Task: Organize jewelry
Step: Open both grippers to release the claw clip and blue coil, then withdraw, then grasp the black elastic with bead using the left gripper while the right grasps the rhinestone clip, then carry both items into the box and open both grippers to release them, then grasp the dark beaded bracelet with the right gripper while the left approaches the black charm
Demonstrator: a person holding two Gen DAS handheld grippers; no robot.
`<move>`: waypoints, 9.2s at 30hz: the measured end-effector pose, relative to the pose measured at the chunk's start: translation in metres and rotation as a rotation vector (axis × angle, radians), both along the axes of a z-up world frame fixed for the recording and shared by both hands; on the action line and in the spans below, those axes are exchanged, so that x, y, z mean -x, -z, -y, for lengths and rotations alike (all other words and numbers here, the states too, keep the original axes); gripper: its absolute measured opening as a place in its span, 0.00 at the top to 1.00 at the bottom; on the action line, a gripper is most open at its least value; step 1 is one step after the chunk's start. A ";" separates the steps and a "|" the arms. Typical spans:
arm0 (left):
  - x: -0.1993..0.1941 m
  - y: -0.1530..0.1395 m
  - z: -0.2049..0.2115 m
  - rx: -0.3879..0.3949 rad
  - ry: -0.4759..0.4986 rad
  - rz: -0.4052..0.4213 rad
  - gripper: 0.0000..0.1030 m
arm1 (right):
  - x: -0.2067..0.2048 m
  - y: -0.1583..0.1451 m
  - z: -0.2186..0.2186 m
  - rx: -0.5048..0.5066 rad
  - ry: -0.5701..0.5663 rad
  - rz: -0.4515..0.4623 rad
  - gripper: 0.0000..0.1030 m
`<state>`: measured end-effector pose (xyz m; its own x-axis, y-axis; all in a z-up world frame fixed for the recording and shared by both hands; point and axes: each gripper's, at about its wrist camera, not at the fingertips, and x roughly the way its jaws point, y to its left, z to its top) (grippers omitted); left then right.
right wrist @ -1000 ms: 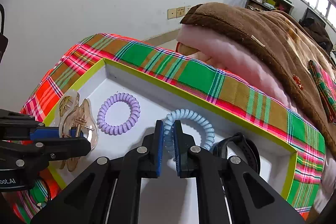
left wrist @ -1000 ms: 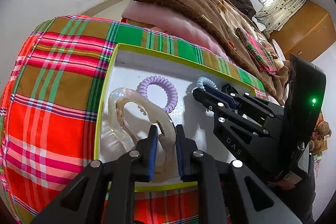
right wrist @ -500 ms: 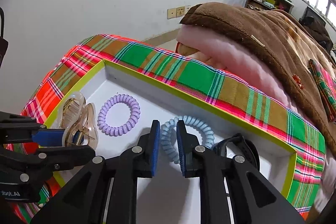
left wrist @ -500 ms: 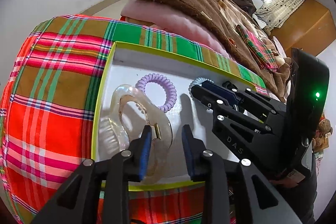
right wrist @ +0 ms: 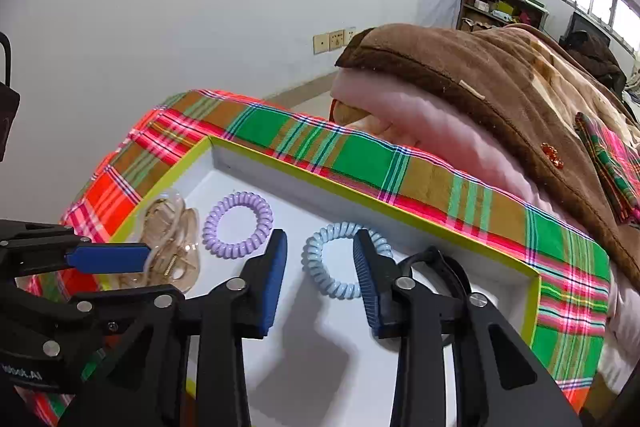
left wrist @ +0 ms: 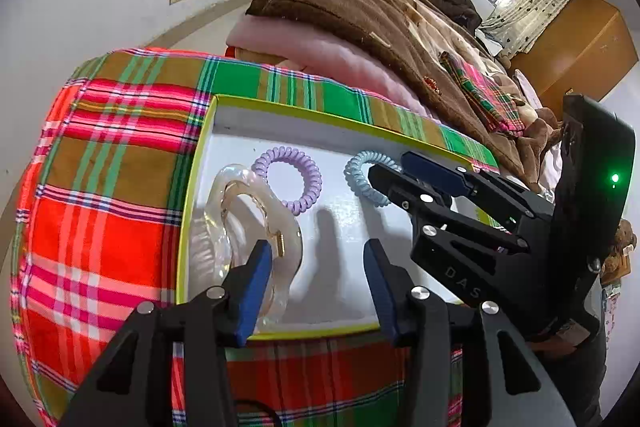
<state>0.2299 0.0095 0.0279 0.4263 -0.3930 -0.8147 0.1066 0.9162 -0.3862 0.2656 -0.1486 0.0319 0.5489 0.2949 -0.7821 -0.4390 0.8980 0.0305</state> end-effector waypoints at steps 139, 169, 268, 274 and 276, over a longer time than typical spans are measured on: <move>0.117 -0.026 -0.026 -0.015 -0.078 0.156 0.85 | 0.184 -0.018 0.078 -0.232 0.145 0.105 0.89; -0.003 -0.011 0.044 0.071 0.076 0.107 0.85 | 0.082 -0.006 0.104 -0.226 0.220 0.026 0.89; 0.103 -0.003 0.018 0.058 0.059 0.132 0.42 | 0.129 0.020 0.127 -0.264 0.139 -0.036 0.62; 0.112 0.008 0.009 0.049 0.029 0.107 0.42 | 0.121 0.027 0.110 -0.132 0.049 -0.034 0.62; 0.113 0.010 0.009 0.050 0.024 0.103 0.42 | 0.119 0.030 0.105 -0.094 0.009 -0.047 0.62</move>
<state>0.1170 0.0009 0.0183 0.4970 -0.4430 -0.7461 0.1698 0.8929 -0.4170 0.1468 -0.2541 0.0016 0.5151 0.3633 -0.7763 -0.4267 0.8942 0.1354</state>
